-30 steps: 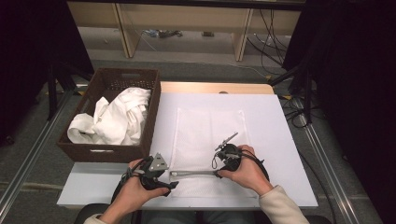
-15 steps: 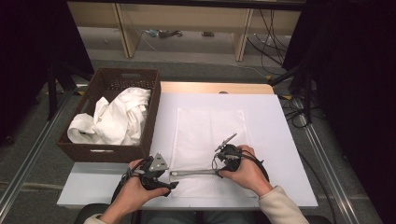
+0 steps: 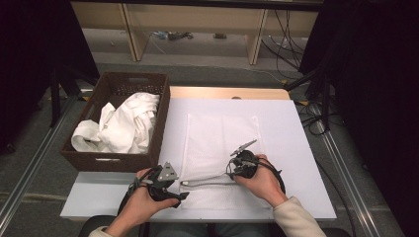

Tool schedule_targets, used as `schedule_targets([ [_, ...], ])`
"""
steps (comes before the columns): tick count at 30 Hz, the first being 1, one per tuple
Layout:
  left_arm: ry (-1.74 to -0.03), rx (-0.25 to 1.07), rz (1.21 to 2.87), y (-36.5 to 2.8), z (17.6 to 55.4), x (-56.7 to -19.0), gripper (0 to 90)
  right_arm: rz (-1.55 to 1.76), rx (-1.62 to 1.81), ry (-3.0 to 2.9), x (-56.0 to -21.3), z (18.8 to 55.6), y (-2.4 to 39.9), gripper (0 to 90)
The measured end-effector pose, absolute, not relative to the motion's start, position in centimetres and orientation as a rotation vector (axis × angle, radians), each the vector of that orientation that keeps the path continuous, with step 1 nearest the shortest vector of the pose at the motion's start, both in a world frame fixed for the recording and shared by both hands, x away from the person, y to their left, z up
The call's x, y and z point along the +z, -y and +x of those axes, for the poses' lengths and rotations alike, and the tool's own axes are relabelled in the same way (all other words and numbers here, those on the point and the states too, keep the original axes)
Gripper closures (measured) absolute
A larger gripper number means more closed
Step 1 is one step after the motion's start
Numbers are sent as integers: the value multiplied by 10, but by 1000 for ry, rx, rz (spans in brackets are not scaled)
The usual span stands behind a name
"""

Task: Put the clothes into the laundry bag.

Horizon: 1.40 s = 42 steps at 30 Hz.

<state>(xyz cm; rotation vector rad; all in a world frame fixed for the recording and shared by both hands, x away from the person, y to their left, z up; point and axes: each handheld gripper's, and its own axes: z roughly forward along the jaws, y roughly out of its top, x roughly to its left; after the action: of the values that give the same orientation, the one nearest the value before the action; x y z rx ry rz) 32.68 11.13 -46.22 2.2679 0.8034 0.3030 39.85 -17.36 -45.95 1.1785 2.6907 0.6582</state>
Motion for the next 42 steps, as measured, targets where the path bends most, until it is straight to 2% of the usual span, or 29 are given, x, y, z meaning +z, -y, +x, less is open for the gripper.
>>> schedule_targets([
  [5,-802,305,2268,-111,327,-462,269,1186,665,-2688,-456,396,173,871],
  [8,-802,304,2262,-111,327,-462,268,1138,704,-2672,-453,396,175,895],
  [18,-803,326,2224,-111,323,-451,267,1146,761,-2619,-438,390,177,898],
  [24,-769,374,2191,-111,320,-443,203,1141,829,-2566,-427,386,179,898],
  [31,-744,418,2104,-115,316,-416,160,1092,883,-2512,-416,383,181,899],
  [37,-810,575,2013,-147,330,-384,95,1066,927,-2466,-413,384,181,899],
  [42,-925,677,1955,-187,368,-365,60,1047,939,-2461,-410,384,181,899],
])
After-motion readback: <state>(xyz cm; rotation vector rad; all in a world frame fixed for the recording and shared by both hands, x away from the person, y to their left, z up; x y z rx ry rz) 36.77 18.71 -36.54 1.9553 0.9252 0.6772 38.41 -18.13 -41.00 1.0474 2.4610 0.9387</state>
